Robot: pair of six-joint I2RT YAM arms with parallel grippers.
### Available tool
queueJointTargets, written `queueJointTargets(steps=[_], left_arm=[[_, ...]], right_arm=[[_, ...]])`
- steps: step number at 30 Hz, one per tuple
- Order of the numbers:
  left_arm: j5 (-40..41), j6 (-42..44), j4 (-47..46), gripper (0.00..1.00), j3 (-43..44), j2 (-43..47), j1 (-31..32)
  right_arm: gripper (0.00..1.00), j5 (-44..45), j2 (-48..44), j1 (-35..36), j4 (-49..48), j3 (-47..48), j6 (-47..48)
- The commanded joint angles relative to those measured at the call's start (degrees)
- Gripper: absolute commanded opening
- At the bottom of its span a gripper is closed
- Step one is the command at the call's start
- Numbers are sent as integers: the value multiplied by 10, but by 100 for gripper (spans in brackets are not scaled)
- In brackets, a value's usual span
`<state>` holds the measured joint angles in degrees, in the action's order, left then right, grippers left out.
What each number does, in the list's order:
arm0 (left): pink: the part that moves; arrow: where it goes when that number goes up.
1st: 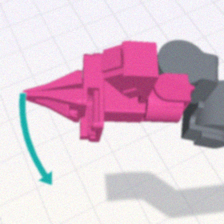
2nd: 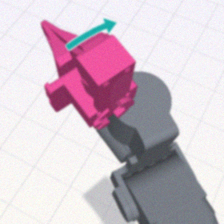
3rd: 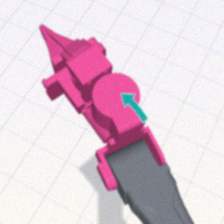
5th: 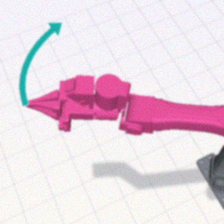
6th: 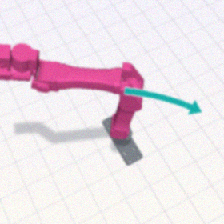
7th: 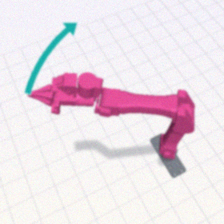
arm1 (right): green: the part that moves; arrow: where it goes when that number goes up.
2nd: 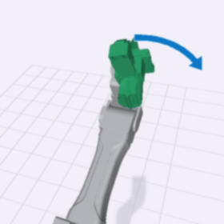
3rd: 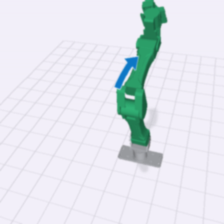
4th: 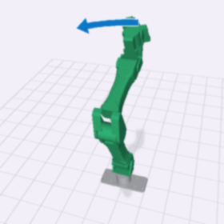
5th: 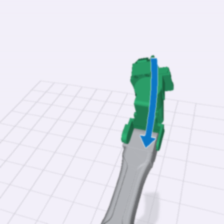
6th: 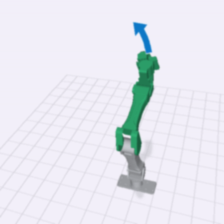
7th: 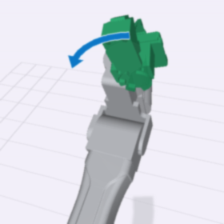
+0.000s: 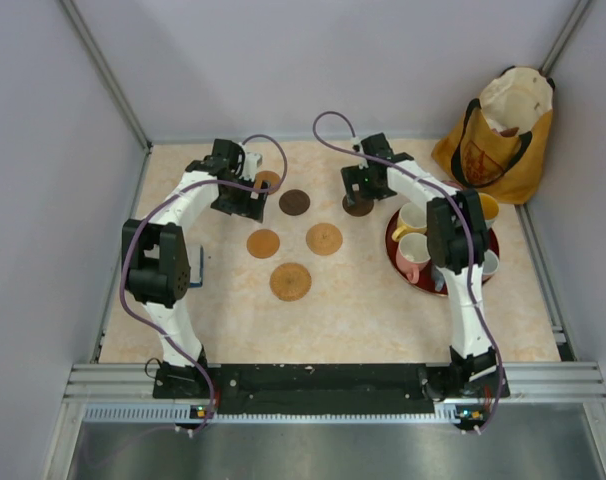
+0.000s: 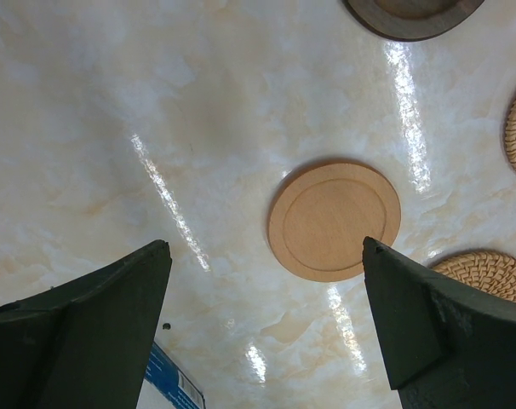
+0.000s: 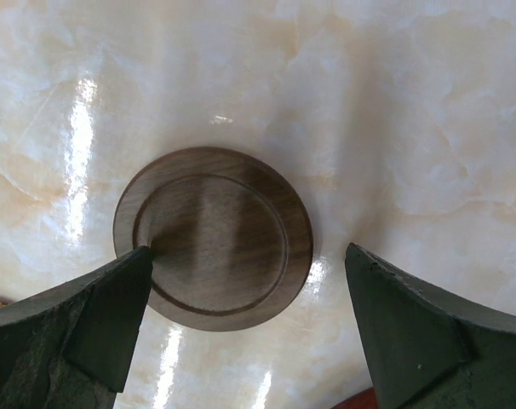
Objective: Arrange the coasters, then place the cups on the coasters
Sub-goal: Move the coaster to the center of the board.
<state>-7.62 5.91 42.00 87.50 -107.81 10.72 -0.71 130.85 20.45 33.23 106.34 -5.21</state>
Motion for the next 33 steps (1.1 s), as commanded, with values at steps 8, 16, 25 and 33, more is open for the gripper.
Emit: queueJointTargets(steps=[8,16,25,33], left_arm=[[1,-4,-16,98,-2,17,0],[1,-6,-16,98,-1,12,-2],[1,-6,-17,98,-1,9,-1],[0,-7,-17,98,-3,8,-1]], right_arm=[[94,23,55,-3,5,68,-12],[94,19,72,-2,10,100,-20],[94,35,87,-2,11,127,-28],[94,88,85,-3,10,127,-30]])
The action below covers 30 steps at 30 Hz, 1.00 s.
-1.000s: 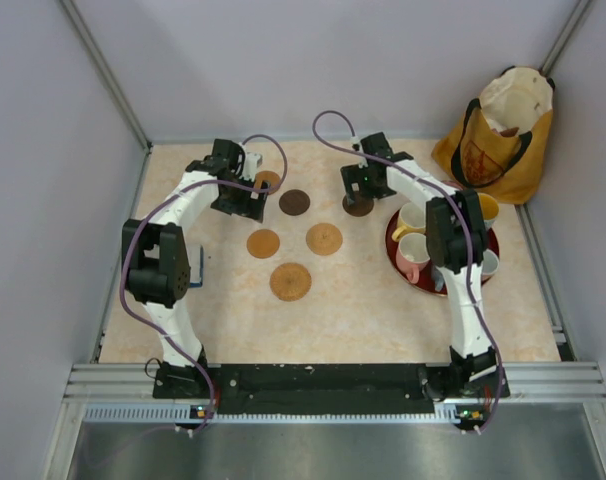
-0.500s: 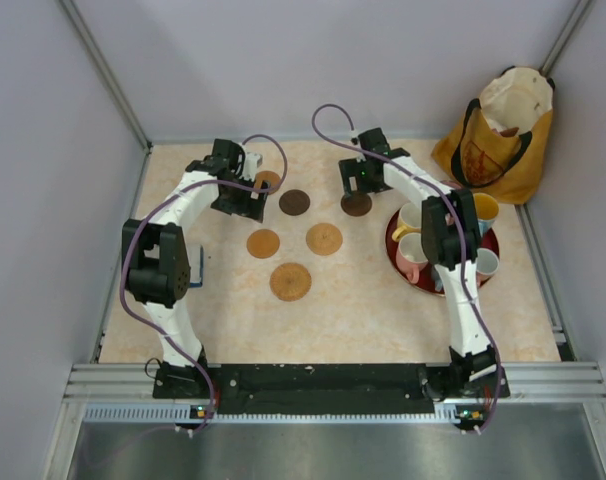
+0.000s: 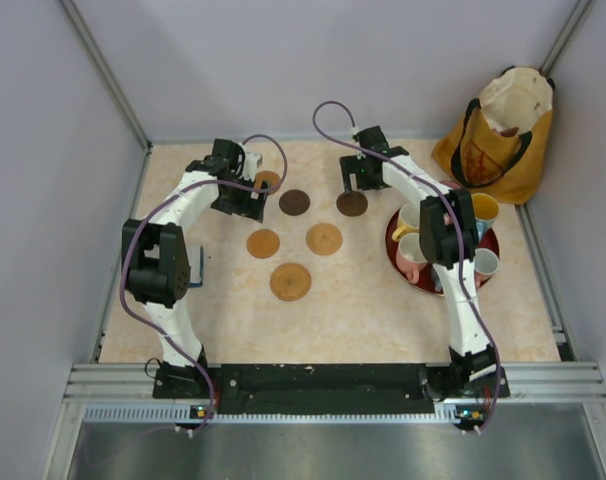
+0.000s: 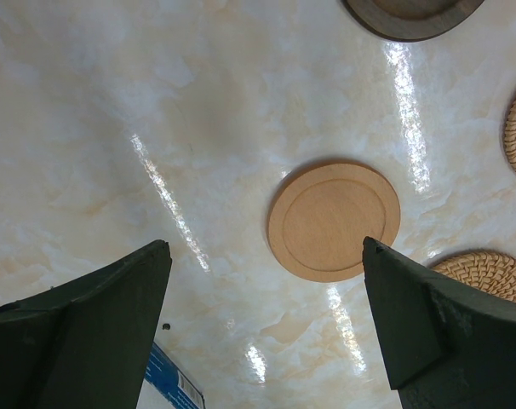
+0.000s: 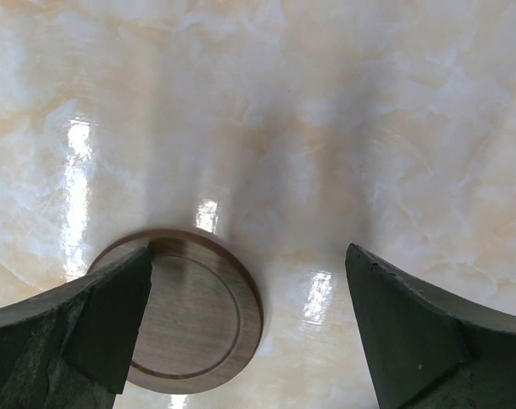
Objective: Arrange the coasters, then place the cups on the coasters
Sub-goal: Move the coaster to the center of the board.
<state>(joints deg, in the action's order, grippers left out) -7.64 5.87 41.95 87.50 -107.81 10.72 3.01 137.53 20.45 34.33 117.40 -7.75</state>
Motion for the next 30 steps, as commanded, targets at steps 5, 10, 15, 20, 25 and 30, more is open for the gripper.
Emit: queueJointTargets(steps=[5,10,15,20,25,30], left_arm=[[0,-8,-18,98,-5,8,-1],[1,-7,-18,98,-8,8,-1],[0,-7,-19,98,-8,8,-1],[0,-7,-18,98,-7,8,-1],[0,-8,-18,98,-7,5,-1],[-2,-8,-20,98,-8,2,-1]], right_arm=[[95,80,9,-3,0,18,-3],[95,101,7,-5,-1,26,4],[95,123,15,-8,-1,41,11],[95,126,16,-10,-1,45,14],[95,133,12,-11,-3,46,18],[95,143,10,-12,-3,46,19]])
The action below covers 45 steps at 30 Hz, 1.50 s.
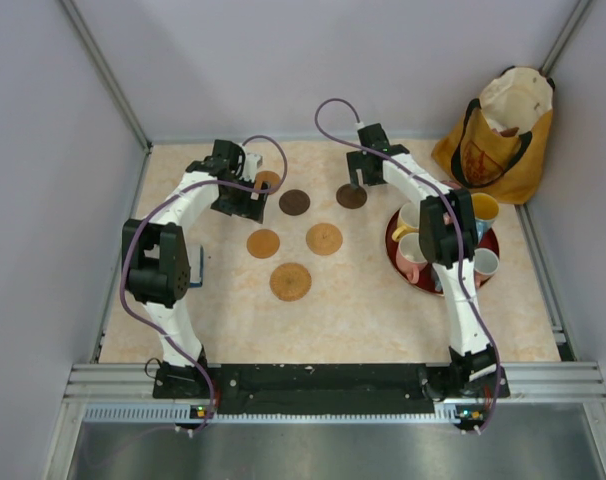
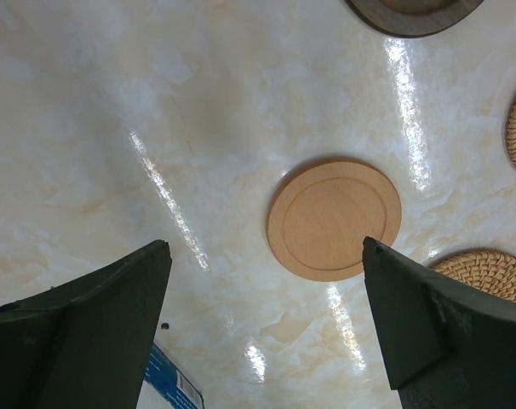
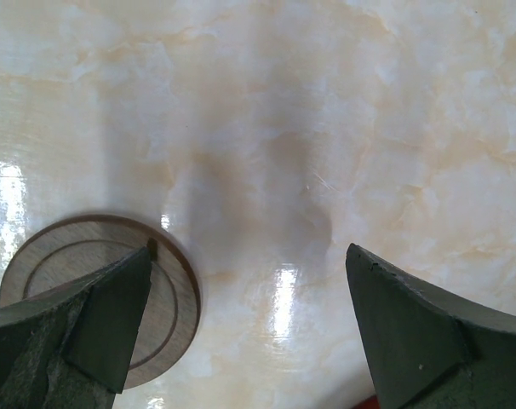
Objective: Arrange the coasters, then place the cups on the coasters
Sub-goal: Move the coaster to the center of the board.
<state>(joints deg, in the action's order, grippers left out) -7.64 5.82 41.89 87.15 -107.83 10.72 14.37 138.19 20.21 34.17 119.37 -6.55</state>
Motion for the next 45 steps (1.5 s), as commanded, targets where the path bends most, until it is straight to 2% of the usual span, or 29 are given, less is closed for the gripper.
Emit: queueJointTargets(steps=[1,14,21,25,31,37,45], left_arm=[[-3,-7,-20,98,-5,3,-1],[-4,-5,-20,98,-1,-1,0],[-1,-1,-16,97,27,-22,6],[3,-6,-10,97,61,-48,13],[39,-12,14,97,151,-115,38],[89,0,43,97,227,-173,80],[128,3,50,96,244,-201,113]], right_arm=[[95,34,2,-9,-2,25,9],[95,44,-24,-10,-3,10,14],[97,-71,-88,-10,-24,-19,8],[97,-97,-131,-10,-31,-28,6],[97,-97,-244,-10,-31,-102,12],[97,-76,-403,-10,-32,-240,41],[98,-84,-599,-10,-34,-411,60]])
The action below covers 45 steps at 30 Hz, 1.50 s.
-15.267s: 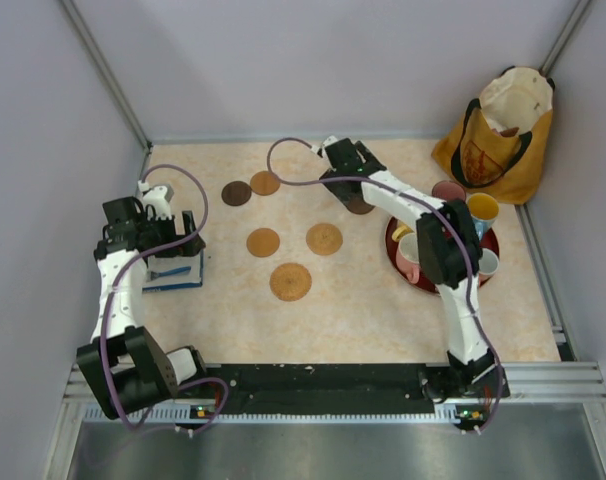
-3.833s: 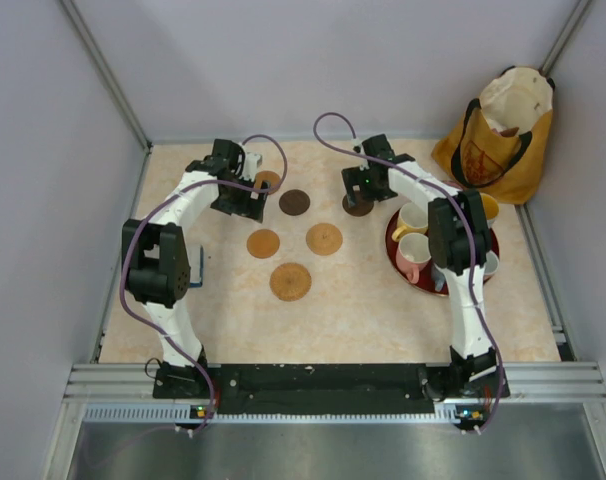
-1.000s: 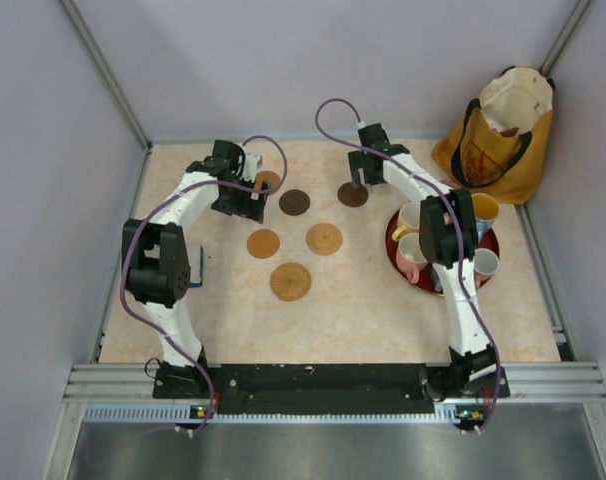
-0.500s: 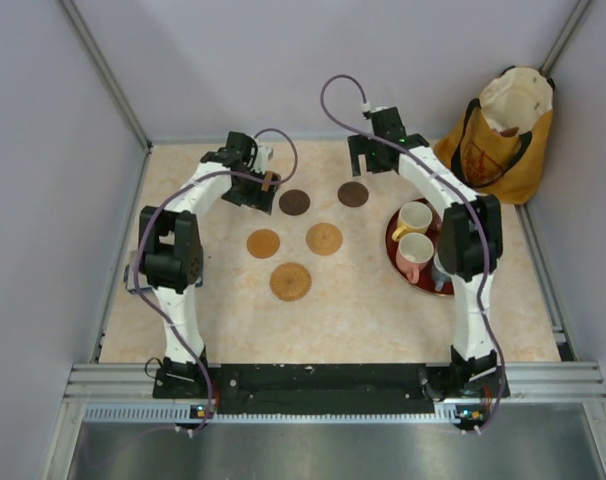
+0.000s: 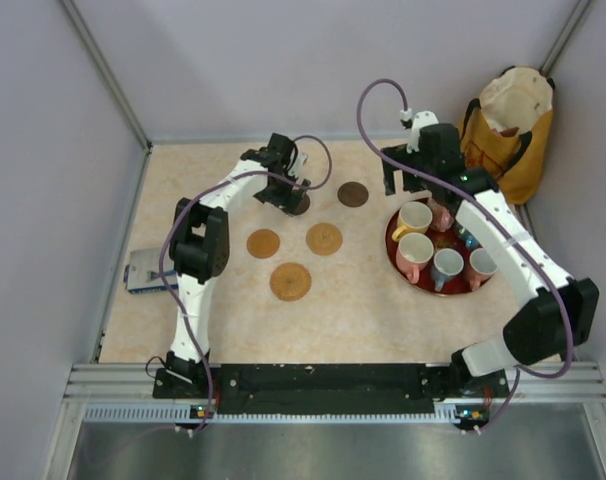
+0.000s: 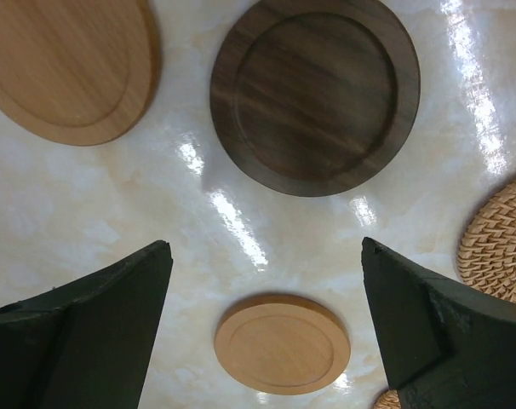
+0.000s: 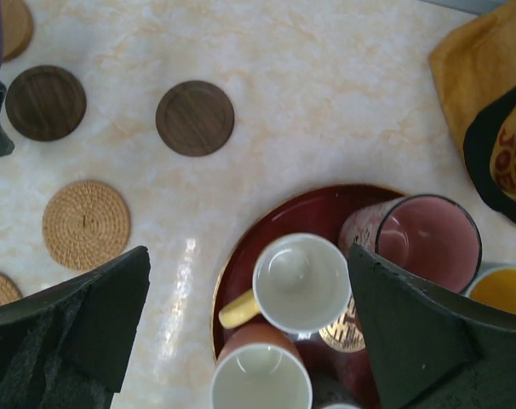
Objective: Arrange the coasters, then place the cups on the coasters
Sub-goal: Move the coaster to the center of the board.
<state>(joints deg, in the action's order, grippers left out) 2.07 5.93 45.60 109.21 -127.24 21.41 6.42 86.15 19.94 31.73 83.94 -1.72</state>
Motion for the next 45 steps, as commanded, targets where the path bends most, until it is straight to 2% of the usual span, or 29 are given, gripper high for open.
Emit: queueJointTargets(steps=[1,8,13,21,32,39,45], left_arm=[[30,3,13,95,22,-10,7],[33,3,12,89,33,-30,20],[34,2,13,87,46,-45,25],[86,1,8,87,69,-71,26],[95,5,2,87,93,-86,27],[45,-2,0,88,83,-57,27],[15,-1,-14,91,41,28,15]], right_arm=[[98,-12,-96,-8,-11,-75,9],[98,-22,-186,-8,-51,-154,14],[99,-27,-192,-11,-68,-174,34],[99,-32,-190,-15,-83,-191,37],[99,-32,-191,-15,-91,-198,41],[99,-30,-190,-15,-94,-200,44],[99,-29,-188,-17,-96,-204,47]])
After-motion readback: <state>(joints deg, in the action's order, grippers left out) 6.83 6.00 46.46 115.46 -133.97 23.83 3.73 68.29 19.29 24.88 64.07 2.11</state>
